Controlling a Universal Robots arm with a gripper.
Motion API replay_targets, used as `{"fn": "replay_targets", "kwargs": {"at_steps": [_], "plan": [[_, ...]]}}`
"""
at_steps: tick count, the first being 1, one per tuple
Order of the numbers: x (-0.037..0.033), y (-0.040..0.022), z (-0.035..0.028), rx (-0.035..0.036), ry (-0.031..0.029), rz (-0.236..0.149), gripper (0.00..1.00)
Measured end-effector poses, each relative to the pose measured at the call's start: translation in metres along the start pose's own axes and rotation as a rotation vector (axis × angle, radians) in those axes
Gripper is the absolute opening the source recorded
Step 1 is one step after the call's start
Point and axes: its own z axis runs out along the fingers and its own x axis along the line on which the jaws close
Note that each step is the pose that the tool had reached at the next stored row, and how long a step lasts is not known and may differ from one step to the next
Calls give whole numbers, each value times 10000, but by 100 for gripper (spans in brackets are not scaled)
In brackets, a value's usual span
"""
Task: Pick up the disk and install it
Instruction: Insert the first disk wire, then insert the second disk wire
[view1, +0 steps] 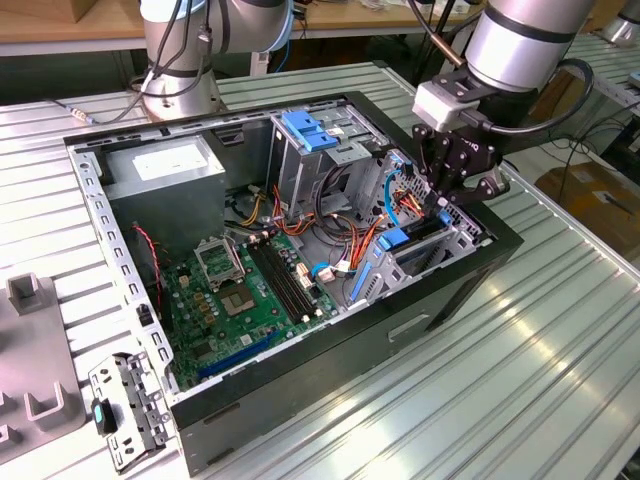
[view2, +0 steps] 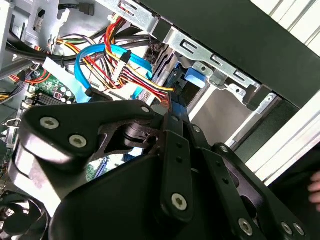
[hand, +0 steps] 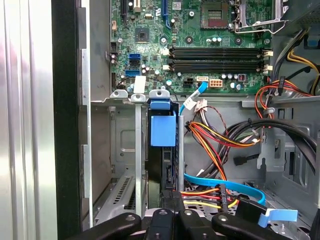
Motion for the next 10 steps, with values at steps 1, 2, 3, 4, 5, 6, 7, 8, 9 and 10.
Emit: {"fn": "replay_targets", "kwargs": {"at_steps": [1, 2, 3, 4, 5, 6, 7, 8, 9, 10], "plan": [[0, 0, 0, 0, -1, 0, 11], [0, 0, 0, 0, 0, 0, 11], [0, 0, 0, 0, 0, 0, 11], [0, 0, 0, 0, -1, 0, 11], [0, 0, -1, 0, 0, 0, 11], [0, 0, -1, 0, 0, 0, 11], [0, 0, -1, 0, 0, 0, 11], [0, 0, -2, 0, 0, 0, 11], [0, 0, -2, -1, 0, 0, 11], [0, 0, -2, 0, 0, 0, 11]]}}
